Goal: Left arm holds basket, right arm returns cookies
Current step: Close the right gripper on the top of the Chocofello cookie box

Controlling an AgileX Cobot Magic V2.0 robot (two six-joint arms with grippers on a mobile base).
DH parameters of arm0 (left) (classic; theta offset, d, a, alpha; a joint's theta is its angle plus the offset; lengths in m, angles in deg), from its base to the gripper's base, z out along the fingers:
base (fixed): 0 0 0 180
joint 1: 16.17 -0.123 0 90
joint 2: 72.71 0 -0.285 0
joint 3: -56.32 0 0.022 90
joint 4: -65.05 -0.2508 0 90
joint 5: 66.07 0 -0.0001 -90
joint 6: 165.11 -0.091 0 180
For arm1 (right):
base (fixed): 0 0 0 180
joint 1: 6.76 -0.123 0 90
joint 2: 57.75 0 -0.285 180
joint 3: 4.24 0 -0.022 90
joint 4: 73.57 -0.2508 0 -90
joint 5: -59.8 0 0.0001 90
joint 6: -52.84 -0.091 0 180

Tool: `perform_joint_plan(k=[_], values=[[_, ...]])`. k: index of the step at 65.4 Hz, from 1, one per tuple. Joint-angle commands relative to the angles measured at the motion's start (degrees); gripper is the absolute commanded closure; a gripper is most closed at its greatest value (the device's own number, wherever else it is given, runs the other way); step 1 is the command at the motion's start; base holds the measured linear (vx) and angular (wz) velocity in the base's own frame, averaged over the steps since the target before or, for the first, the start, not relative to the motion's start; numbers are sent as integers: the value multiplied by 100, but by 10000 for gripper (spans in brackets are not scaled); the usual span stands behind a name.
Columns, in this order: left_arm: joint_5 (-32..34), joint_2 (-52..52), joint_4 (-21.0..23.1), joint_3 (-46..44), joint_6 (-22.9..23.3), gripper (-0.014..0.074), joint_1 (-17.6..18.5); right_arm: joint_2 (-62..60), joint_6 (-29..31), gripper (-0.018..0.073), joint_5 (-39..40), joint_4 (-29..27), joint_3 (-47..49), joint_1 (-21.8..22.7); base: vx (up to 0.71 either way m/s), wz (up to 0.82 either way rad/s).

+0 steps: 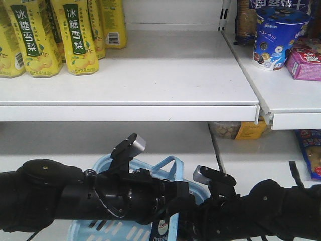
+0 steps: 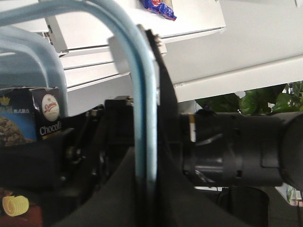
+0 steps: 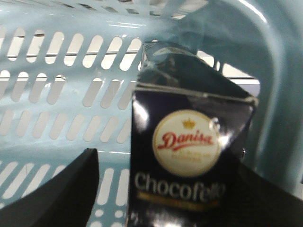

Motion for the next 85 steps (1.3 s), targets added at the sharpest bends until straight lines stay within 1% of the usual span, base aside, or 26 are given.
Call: perform_joint_plan(k=[1, 9, 22, 30, 42, 53, 67, 76, 81, 85], values=[[-68, -247, 180, -168, -137, 603, 22, -3, 219, 97, 75, -173, 197, -4, 0, 0], [-68, -247, 180, -168, -137, 603, 22, 61, 281, 148, 117, -178, 205, -4, 0, 0], [-68, -247, 180, -168, -137, 603, 22, 55, 281, 288, 176, -172, 205, -4, 0, 0], [-68, -247, 180, -168, -137, 603, 22, 44, 281, 346, 177, -172, 199, -4, 0, 0], [-68, -247, 180, -168, -137, 603, 22, -132, 281, 353, 175, -142, 199, -4, 0, 0], [-68, -247, 180, -168, -137, 603, 22, -577, 273, 351, 218, 42, 188, 0, 0, 0], [-68, -247, 180, -168, -137, 603, 22, -1162, 216, 351, -15, 195, 180, 0, 0, 0], [-68, -247, 180, -168, -137, 603, 22, -1563, 216, 351, 119, 310, -2, 23, 0, 0], [-68, -247, 180, -168, -137, 603, 22, -1759, 204, 351, 181, 280, -188, 143, 0, 0], [-68, -247, 180, -168, -137, 603, 22, -1918, 204, 351, 160, 261, -372, 342, 0, 0]])
